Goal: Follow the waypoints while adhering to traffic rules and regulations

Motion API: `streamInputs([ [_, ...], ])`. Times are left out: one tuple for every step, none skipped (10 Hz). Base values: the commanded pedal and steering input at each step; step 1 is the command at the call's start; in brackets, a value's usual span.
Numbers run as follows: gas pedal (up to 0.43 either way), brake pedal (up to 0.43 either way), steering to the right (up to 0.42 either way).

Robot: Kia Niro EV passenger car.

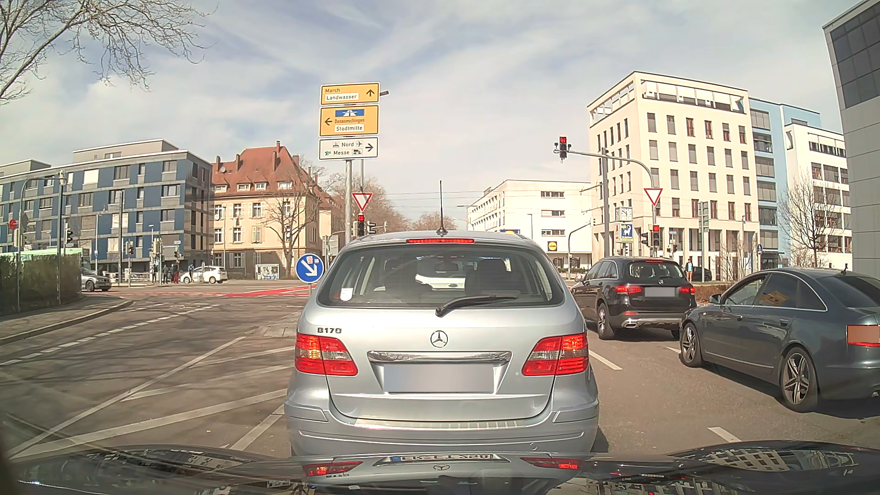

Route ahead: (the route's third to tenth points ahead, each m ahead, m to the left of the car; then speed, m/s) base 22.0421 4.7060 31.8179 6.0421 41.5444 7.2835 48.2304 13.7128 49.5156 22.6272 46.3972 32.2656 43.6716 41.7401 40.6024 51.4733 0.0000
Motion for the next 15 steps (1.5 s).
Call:
streamInputs([
  [0.0, 0.305, 0.006],
  [0.0, 0.305, 0.006],
  [0.0, 0.305, 0.006],
  [0.0, 0.305, 0.006],
  [0.0, 0.305, 0.006],
  [0.0, 0.305, 0.006],
  [0.0, 0.305, 0.006],
  [0.0, 0.305, 0.006],
  [0.0, 0.305, 0.006],
  [0.0, 0.305, 0.006],
  [0.0, 0.305, 0.006],
  [0.0, 0.305, 0.006],
  [0.0, 0.305, 0.006],
  [0.0, 0.305, 0.006],
  [0.0, 0.305, 0.006],
])
